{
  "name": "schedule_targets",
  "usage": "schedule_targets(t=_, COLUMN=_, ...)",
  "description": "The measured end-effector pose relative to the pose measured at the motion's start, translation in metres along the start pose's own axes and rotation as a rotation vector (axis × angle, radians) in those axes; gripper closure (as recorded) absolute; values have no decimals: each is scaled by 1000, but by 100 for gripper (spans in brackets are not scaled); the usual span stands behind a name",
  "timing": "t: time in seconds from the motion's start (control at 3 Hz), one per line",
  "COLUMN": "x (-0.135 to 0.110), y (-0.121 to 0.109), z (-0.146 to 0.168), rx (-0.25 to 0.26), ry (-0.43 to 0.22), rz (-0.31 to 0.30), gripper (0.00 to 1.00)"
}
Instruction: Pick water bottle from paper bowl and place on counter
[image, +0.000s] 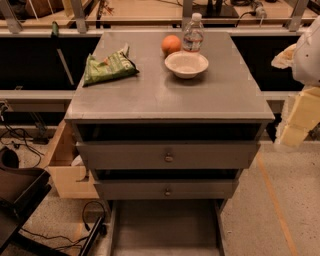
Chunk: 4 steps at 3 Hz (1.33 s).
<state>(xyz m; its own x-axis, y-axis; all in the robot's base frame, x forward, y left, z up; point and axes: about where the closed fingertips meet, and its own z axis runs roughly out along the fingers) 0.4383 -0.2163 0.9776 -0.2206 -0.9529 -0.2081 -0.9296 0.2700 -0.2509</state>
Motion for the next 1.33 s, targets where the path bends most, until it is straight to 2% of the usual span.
schedule_targets(t=0.33, x=-1, y=-1, z=0, rx=3, ry=-6, rz=3, gripper=0)
schedule_targets(t=0.67, x=-11, y=-21, z=0, rx=42, ry=-112, rz=52, gripper=0)
schedule_targets(t=1.0, x=-12, y=-46, z=22, rx=67, ry=-288, rz=100, gripper=0)
schedule_targets(t=1.33, x=-10, y=-76, z=48, rx=134, ry=-545, rz=124, gripper=0)
